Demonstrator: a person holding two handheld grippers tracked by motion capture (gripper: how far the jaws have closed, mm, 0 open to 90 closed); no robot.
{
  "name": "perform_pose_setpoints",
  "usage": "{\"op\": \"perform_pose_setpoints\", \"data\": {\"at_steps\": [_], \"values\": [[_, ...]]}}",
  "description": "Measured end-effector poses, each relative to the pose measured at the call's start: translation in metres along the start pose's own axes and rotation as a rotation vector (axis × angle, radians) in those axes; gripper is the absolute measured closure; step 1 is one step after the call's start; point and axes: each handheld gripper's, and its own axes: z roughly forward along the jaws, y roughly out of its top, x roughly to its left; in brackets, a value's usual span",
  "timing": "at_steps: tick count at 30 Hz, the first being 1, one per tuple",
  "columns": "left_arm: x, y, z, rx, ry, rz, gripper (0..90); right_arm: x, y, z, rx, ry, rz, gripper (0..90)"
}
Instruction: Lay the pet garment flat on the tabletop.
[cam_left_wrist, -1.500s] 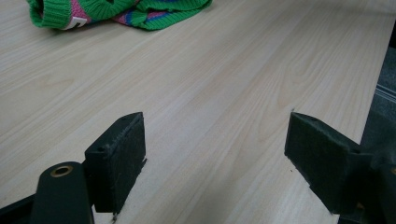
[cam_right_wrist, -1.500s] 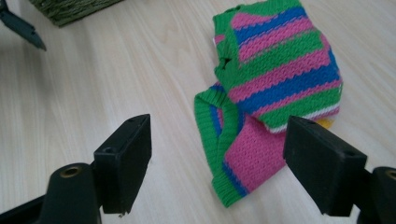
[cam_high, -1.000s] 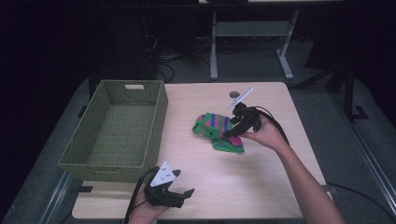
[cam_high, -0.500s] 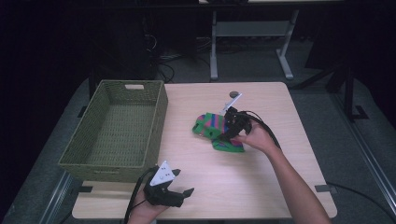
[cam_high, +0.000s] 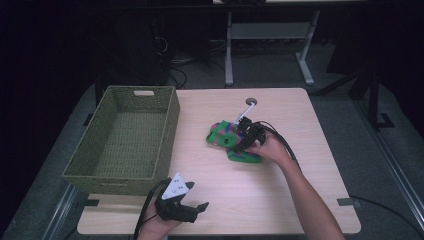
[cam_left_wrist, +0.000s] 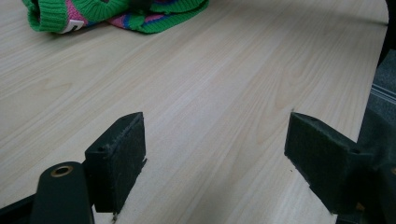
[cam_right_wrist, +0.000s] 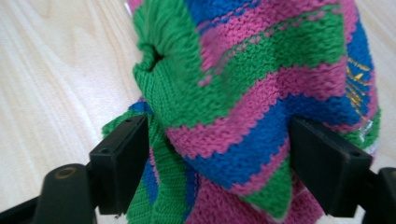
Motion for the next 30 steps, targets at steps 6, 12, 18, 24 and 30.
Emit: {"op": "perform_pose_setpoints", "data": {"at_steps": [6, 12, 18, 24, 30], "values": [[0.001, 0.0, 0.001, 0.007, 0.001, 0.003, 20.1, 0.009, 0.002, 0.007, 0.028, -0.073, -0.029, 27.5], [0.0, 0.0, 0.001, 0.012, 0.0, 0.012, 20.2, 0.009, 0.003, 0.004, 0.034, -0.092, -0.003, 41.0], [0.0, 0.0, 0.002, 0.011, 0.0, 0.004, 20.3, 0.008, 0.002, 0.002, 0.032, -0.097, 0.007, 54.6], [0.001, 0.0, 0.001, 0.007, 0.0, 0.004, 20.3, 0.006, 0.002, 0.0, 0.03, -0.101, 0.019, 63.5], [0.002, -0.001, 0.0, 0.003, 0.002, -0.004, 20.4, 0.003, -0.001, -0.008, -0.016, -0.08, 0.046, 66.4]]}}
